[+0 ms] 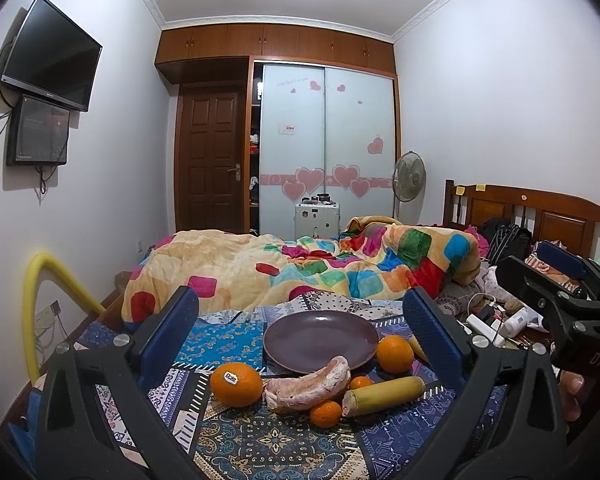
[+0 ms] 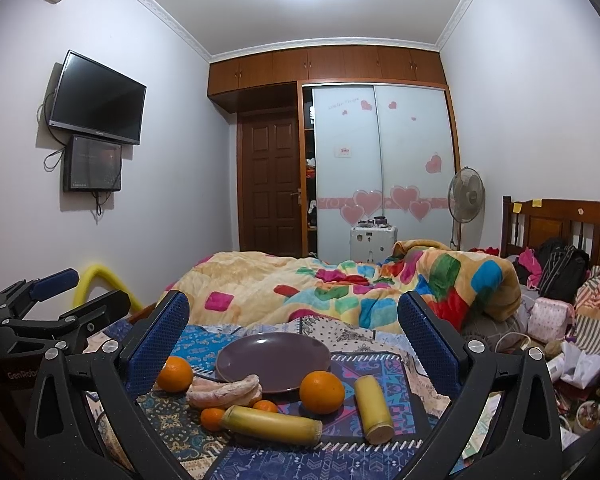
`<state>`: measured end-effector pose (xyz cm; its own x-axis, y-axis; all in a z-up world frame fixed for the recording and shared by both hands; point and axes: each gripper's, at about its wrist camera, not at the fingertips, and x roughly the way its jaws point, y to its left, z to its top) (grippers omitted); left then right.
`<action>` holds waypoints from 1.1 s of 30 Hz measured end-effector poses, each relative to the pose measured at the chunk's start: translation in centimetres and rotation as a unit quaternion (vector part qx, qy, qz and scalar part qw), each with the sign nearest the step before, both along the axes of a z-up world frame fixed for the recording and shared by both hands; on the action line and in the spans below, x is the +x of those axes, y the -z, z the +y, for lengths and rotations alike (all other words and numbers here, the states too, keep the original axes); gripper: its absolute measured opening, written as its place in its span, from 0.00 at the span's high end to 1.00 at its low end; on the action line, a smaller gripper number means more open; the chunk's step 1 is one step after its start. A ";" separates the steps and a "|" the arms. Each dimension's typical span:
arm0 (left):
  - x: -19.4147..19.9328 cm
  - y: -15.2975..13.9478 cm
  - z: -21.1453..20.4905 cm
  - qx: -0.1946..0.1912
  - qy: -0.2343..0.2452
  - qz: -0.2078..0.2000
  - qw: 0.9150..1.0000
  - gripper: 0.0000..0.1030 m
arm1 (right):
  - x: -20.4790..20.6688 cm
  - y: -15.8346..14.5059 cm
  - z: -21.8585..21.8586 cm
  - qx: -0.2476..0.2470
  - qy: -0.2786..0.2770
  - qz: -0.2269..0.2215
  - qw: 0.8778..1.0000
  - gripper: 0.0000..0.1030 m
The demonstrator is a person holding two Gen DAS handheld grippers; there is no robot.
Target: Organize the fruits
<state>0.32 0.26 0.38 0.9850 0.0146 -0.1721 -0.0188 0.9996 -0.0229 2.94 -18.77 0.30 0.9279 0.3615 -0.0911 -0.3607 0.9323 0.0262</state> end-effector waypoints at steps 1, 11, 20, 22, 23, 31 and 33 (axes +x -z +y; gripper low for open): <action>0.1 0.0 0.0 0.000 0.000 0.001 1.000 0.00 | 0.0 0.0 0.1 0.000 0.001 0.001 1.000 0.00; 1.6 1.5 0.8 0.003 -0.008 0.028 1.000 0.00 | 1.2 0.8 -0.6 -0.009 0.014 0.021 1.000 0.00; 5.7 4.9 3.0 0.007 -0.032 0.106 0.994 0.00 | 4.8 4.3 -1.9 -0.056 0.050 0.085 0.994 0.00; 6.8 6.1 3.8 0.006 -0.031 0.129 0.991 0.00 | 5.8 5.3 -2.3 -0.069 0.058 0.103 0.991 0.00; 7.2 6.5 4.2 0.006 -0.032 0.138 0.990 0.00 | 6.5 5.9 -2.7 -0.077 0.063 0.114 0.988 0.00; 10.9 10.4 7.6 -0.022 -0.029 0.210 0.977 0.02 | 9.8 9.0 -5.1 -0.103 0.078 0.186 0.974 0.00; 11.8 11.1 8.1 -0.027 -0.028 0.229 0.973 0.05 | 10.6 9.5 -5.3 -0.107 0.073 0.199 0.972 0.00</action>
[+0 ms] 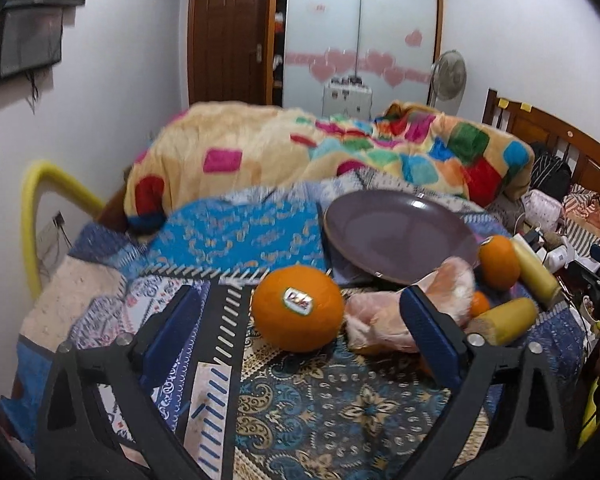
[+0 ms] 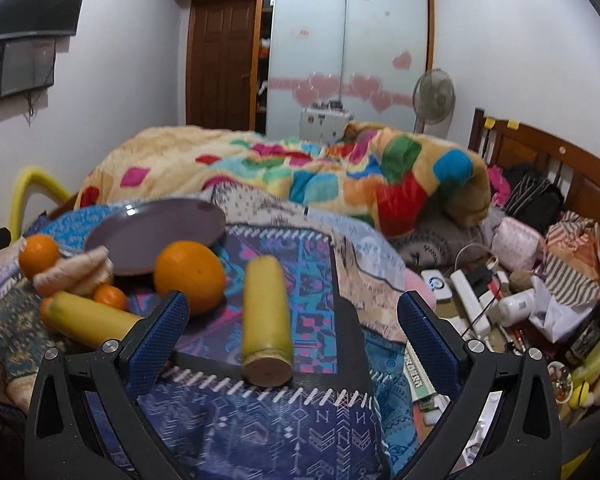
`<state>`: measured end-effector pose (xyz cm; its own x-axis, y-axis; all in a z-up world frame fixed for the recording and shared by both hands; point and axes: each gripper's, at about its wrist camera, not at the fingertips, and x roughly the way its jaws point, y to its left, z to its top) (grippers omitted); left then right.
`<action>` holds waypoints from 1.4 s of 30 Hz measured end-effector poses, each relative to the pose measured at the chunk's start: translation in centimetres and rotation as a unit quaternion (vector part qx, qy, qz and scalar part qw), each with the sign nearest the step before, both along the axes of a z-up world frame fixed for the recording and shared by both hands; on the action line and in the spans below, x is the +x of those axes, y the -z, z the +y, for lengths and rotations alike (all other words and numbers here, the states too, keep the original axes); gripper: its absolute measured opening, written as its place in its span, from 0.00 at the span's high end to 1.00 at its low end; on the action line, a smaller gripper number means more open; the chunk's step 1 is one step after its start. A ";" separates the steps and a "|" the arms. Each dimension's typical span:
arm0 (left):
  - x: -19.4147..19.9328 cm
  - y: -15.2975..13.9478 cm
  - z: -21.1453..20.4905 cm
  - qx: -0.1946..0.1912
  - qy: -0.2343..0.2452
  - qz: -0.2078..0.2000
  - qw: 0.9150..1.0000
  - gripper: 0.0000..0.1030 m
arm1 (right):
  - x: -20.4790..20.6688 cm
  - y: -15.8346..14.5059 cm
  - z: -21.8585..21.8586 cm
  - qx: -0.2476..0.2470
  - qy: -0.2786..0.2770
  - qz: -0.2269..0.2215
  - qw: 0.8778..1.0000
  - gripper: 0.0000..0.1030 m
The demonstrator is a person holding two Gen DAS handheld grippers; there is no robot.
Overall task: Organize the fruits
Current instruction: 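Grasp the Dole orange with the left tool while the right tool grasps a yellow gourd, then carry the Dole orange with the left tool while the right tool carries the gourd onto the plate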
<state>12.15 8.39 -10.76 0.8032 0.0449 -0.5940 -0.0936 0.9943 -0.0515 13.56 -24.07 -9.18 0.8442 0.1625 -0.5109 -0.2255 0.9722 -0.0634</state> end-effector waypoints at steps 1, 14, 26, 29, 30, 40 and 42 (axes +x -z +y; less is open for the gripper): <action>0.6 0.5 0.3 -0.001 0.000 0.010 1.000 0.08 | 0.3 0.2 -0.1 -0.001 -0.003 0.005 1.000 0.00; 4.4 3.2 1.3 -0.020 0.018 0.082 0.996 0.15 | 5.0 3.0 0.2 0.012 -0.057 0.117 0.991 0.29; 5.4 3.9 0.5 -0.006 0.039 0.102 0.994 0.31 | 7.2 3.8 1.5 -0.004 -0.079 0.167 0.983 0.54; 5.5 3.8 0.5 -0.007 0.037 0.102 0.994 0.32 | 7.1 3.8 2.0 -0.006 -0.088 0.168 0.982 0.65; 5.6 3.8 0.4 -0.008 0.036 0.102 0.994 0.33 | 7.1 3.7 2.0 -0.010 -0.086 0.167 0.982 0.66; 5.1 3.2 0.1 0.007 0.040 0.098 0.994 0.34 | 6.8 2.6 1.6 -0.013 -0.075 0.147 0.986 0.67; 5.2 2.8 0.2 0.006 0.038 0.094 0.995 0.34 | 6.7 2.1 1.4 -0.010 -0.075 0.143 0.987 0.67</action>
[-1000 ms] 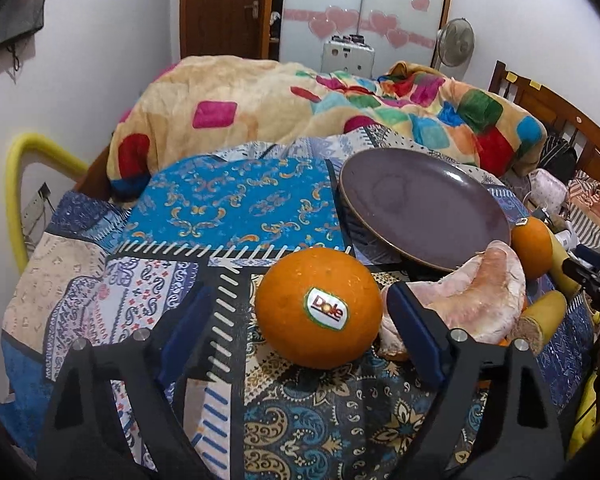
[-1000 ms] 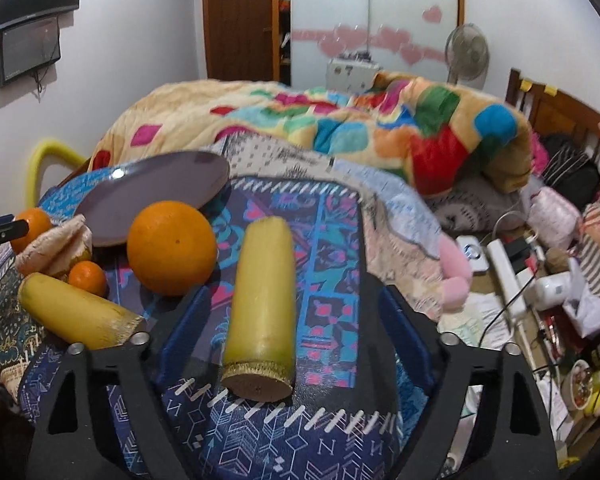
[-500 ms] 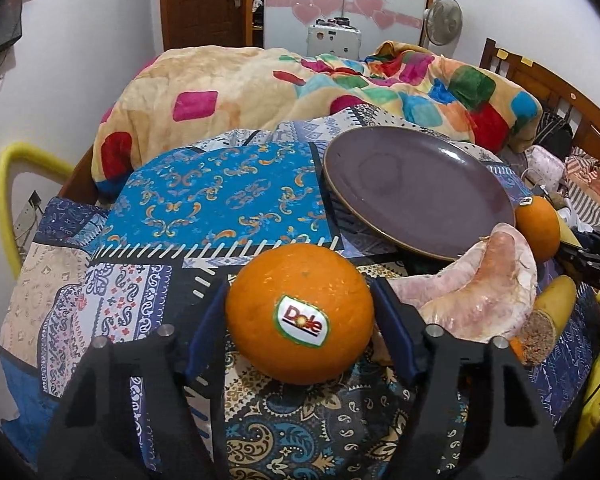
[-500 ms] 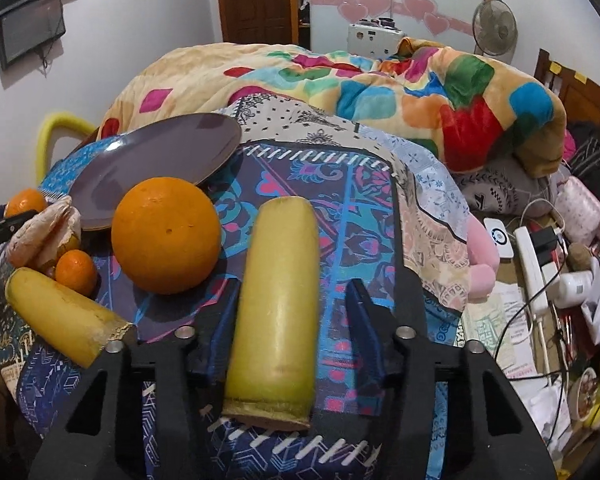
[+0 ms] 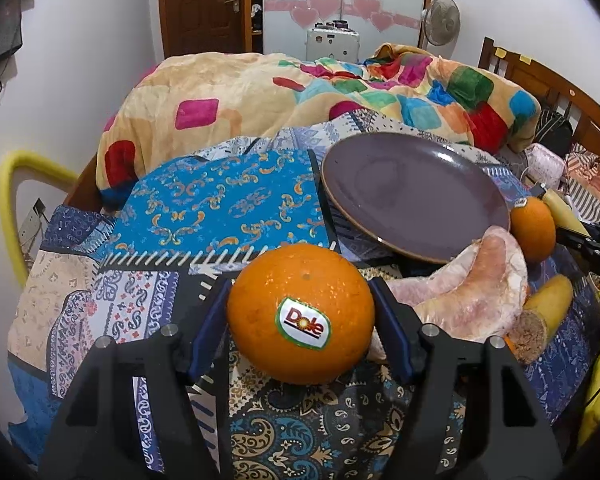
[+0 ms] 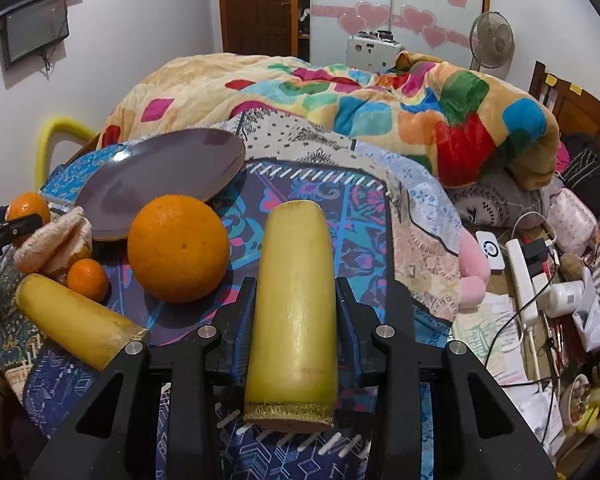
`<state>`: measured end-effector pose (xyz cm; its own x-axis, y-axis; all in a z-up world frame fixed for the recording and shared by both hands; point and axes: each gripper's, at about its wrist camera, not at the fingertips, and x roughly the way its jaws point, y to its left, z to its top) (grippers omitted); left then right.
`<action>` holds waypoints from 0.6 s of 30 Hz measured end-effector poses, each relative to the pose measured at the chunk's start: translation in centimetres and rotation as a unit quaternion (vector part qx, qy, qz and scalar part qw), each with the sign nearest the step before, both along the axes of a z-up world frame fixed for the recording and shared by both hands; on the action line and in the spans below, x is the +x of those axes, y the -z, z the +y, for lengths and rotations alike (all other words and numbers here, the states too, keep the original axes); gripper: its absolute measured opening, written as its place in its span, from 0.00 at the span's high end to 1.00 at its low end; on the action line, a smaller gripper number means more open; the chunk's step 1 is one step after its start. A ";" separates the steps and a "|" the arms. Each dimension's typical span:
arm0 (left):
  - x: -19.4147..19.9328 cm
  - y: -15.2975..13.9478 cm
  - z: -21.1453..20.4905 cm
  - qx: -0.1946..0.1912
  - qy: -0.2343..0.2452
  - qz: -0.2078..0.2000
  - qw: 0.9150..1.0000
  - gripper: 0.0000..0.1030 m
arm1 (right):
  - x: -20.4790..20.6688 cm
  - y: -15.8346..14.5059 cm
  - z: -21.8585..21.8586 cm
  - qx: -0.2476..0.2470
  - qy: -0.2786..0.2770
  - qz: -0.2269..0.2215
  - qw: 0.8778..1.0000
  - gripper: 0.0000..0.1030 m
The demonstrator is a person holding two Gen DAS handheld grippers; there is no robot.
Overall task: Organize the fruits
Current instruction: 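Carry the Dole orange with the left tool while the right tool carries the gourd onto the plate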
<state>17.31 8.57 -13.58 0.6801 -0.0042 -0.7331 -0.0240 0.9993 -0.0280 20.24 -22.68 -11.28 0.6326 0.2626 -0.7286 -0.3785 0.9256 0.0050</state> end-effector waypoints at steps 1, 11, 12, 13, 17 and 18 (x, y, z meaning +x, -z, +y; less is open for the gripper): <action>0.1 -0.3 0.0 0.000 -0.001 -0.003 1.000 0.34 | -0.1 -0.4 -0.1 0.001 0.002 -0.005 1.000 0.67; 0.9 -3.4 -1.0 0.007 0.010 -0.031 0.999 0.34 | 0.0 -3.6 -0.2 0.022 0.002 -0.049 0.999 0.67; 1.1 -3.7 -1.2 0.009 0.012 -0.035 0.999 0.34 | 0.1 -3.9 -0.1 0.024 0.001 -0.052 0.998 0.67; 1.2 -4.0 -1.4 0.009 0.014 -0.039 0.999 0.34 | 0.3 -4.2 0.1 0.028 0.000 -0.056 0.998 0.67; 2.0 -5.3 -2.4 0.009 0.024 -0.052 0.998 0.34 | 0.8 -5.1 0.9 0.037 -0.007 -0.069 0.997 0.67; 2.2 -5.5 -2.7 0.009 0.027 -0.055 0.998 0.34 | 1.0 -5.3 1.1 0.039 -0.009 -0.073 0.997 0.67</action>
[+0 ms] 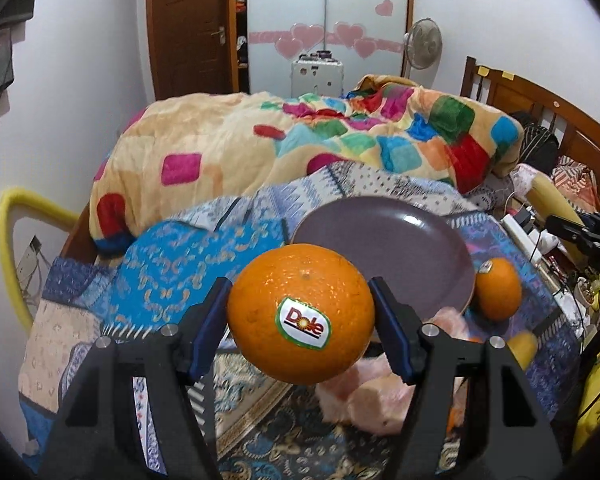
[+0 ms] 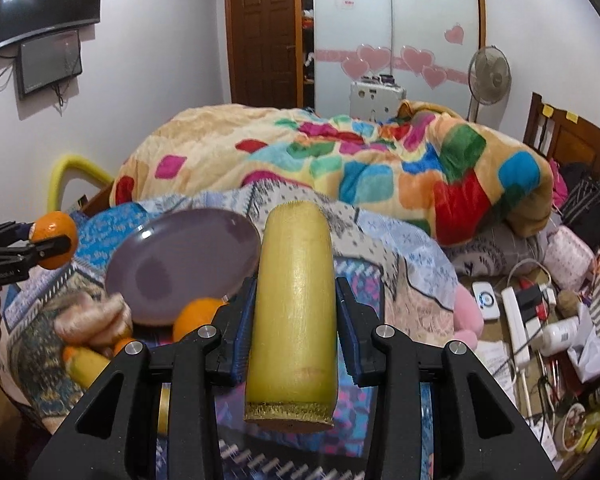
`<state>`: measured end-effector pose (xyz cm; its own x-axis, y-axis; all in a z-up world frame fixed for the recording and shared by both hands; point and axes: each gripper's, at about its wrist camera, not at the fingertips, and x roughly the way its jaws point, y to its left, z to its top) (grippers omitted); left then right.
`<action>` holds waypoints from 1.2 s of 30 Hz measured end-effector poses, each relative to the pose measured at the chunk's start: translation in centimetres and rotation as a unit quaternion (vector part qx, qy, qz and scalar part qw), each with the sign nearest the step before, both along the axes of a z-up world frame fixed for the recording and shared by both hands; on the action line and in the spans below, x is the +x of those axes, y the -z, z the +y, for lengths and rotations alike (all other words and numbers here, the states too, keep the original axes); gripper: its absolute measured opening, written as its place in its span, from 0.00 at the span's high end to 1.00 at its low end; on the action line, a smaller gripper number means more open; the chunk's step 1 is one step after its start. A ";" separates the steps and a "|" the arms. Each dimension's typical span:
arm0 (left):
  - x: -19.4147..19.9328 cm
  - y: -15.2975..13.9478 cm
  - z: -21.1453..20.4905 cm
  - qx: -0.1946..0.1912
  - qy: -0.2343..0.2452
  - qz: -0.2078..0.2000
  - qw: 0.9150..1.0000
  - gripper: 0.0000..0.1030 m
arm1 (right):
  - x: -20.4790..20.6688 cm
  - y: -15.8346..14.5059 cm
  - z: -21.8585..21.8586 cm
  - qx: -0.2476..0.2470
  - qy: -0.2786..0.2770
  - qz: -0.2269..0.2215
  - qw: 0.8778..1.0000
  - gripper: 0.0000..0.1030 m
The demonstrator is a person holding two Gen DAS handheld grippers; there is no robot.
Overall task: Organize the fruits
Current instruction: 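Carry the Dole orange with the left tool while the right tool carries the gourd onto the plate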
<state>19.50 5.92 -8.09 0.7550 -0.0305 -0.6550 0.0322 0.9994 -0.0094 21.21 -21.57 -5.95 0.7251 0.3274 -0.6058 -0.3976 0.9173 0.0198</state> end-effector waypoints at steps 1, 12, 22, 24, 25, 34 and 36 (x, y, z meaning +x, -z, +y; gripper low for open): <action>0.2 -0.3 -0.3 0.001 0.004 -0.004 1.000 0.34 | 0.2 -0.3 0.4 0.002 -0.003 -0.005 1.000 0.67; 4.0 -0.5 -1.7 0.000 0.009 -0.008 1.000 0.34 | 2.2 -0.6 3.8 0.021 -0.033 -0.017 0.999 0.67; 7.6 1.4 -1.7 0.006 0.009 0.025 1.000 0.34 | 5.0 1.1 7.2 0.009 -0.062 0.012 0.998 0.67; 8.2 1.9 -1.7 0.005 0.010 0.034 0.999 0.34 | 5.7 1.7 7.9 0.005 -0.069 0.030 0.997 0.67; 8.6 2.2 -1.8 0.005 0.011 0.040 0.999 0.34 | 6.1 2.0 8.2 0.004 -0.073 0.040 0.997 0.67; 10.7 4.1 -2.2 0.004 0.025 0.087 0.996 0.34 | 8.1 4.4 9.8 -0.037 -0.088 0.101 0.990 0.67; 11.1 4.5 -2.2 0.001 0.024 0.094 0.995 0.34 | 8.4 4.7 10.0 -0.041 -0.091 0.114 0.988 0.67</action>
<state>30.57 3.75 -12.60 0.6170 -0.0620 -0.7845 0.0782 0.9968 -0.0173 29.63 -11.61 -10.68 0.5005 0.3825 -0.7767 -0.5495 0.8336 0.0565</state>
